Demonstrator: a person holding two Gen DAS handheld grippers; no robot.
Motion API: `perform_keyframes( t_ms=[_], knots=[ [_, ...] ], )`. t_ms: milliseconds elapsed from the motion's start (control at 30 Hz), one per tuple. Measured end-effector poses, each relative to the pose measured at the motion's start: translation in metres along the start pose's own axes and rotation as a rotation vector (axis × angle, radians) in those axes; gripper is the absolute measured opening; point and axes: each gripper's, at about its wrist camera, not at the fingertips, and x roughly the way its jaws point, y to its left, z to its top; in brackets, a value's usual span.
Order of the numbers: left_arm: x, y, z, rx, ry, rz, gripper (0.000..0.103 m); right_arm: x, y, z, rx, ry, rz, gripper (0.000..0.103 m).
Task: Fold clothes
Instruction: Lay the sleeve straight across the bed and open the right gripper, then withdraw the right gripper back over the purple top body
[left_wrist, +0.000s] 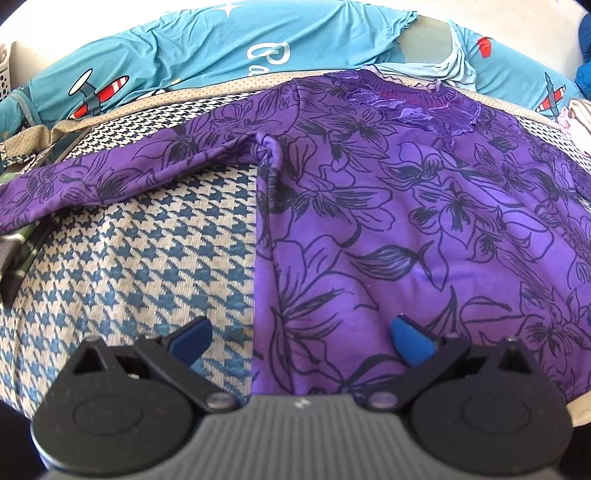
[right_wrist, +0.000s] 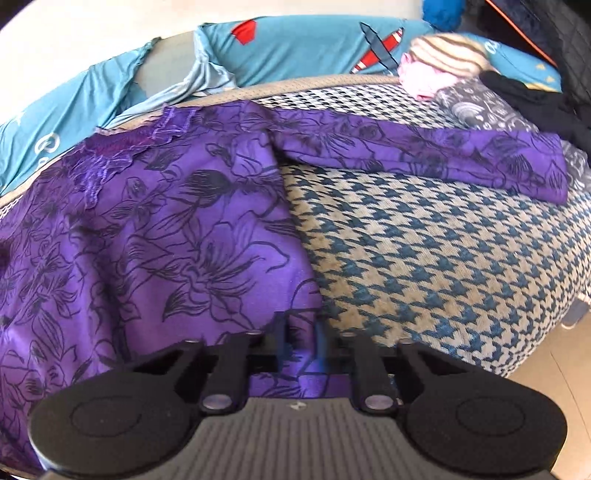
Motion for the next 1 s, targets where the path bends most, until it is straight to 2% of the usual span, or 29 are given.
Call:
perform_keyframes(
  t_ms=[133, 300, 600, 700, 767, 833, 1000],
  knots=[
    [0.002, 0.001, -0.001, -0.003, 0.003, 0.004, 0.103, -0.004, 0.001, -0.001, 0.028, -0.038, -0.017, 0.008],
    [0.003, 0.004, -0.001, -0.013, 0.010, 0.015, 0.103, -0.018, -0.017, 0.005, 0.152, -0.140, -0.126, 0.007],
    [0.005, 0.009, 0.000, -0.031, 0.011, 0.029, 0.103, -0.005, -0.024, 0.011, 0.189, -0.102, -0.210, 0.008],
    [0.004, 0.013, 0.000, -0.048, 0.010, 0.035, 0.103, -0.009, -0.030, 0.011, 0.234, -0.115, -0.297, 0.009],
    [0.003, 0.015, 0.000, -0.057, 0.007, 0.038, 0.103, -0.019, -0.036, 0.011, 0.287, -0.160, -0.281, 0.014],
    [0.001, 0.017, 0.000, -0.063, -0.001, 0.045, 0.103, -0.026, -0.035, 0.010, 0.289, -0.175, -0.203, 0.014],
    [-0.002, 0.022, 0.000, -0.083, -0.009, 0.055, 0.103, -0.032, -0.007, 0.006, 0.173, -0.170, -0.046, 0.016]
  ],
)
